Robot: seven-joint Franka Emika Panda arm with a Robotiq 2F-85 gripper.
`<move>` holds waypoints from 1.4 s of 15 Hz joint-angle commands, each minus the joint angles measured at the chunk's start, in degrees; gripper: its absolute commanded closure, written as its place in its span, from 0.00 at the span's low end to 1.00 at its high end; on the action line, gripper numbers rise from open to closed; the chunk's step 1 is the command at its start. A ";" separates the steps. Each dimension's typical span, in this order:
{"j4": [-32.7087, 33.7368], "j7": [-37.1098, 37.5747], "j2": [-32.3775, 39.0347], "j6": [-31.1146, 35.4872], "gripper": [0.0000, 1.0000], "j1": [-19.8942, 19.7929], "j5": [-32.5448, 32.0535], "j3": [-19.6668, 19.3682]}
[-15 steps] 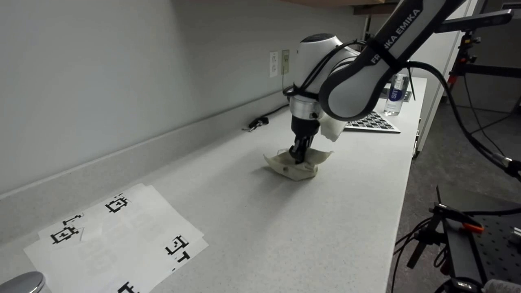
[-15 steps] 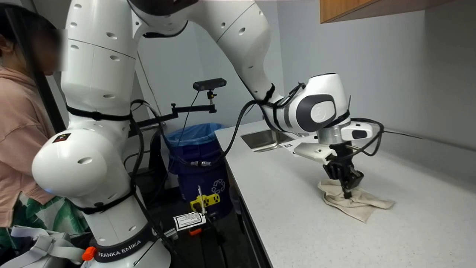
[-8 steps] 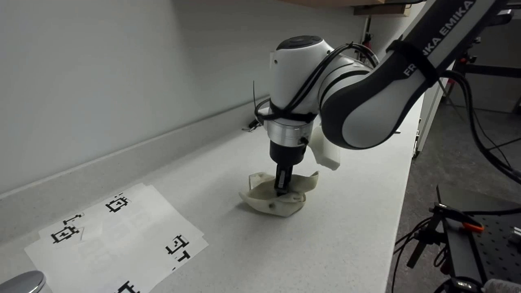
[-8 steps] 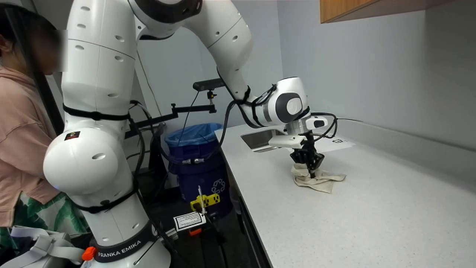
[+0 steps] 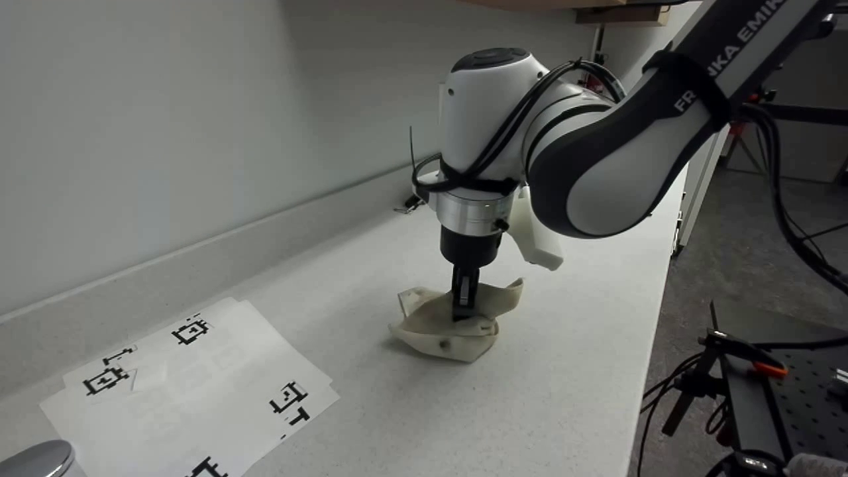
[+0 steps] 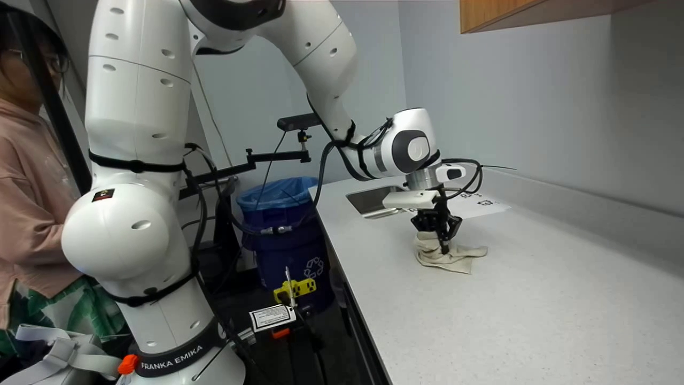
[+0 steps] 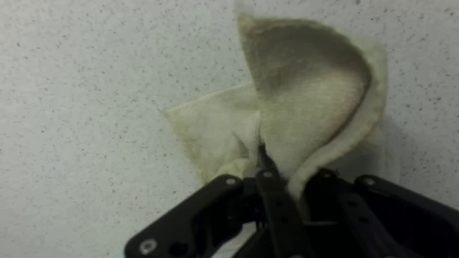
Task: Use the white towel to wipe the countertop
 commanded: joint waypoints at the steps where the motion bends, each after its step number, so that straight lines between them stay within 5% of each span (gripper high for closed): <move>1: -4.29 -4.99 -5.83 -0.97 0.50 -3.01 1.66 1.63; 8: -11.92 -12.09 -16.66 -0.73 0.00 -7.46 9.93 3.54; 16: -21.47 -16.08 -30.13 -0.67 0.00 -7.94 20.39 2.17; 21: -26.68 -14.93 -37.00 1.25 0.00 -8.47 17.82 0.62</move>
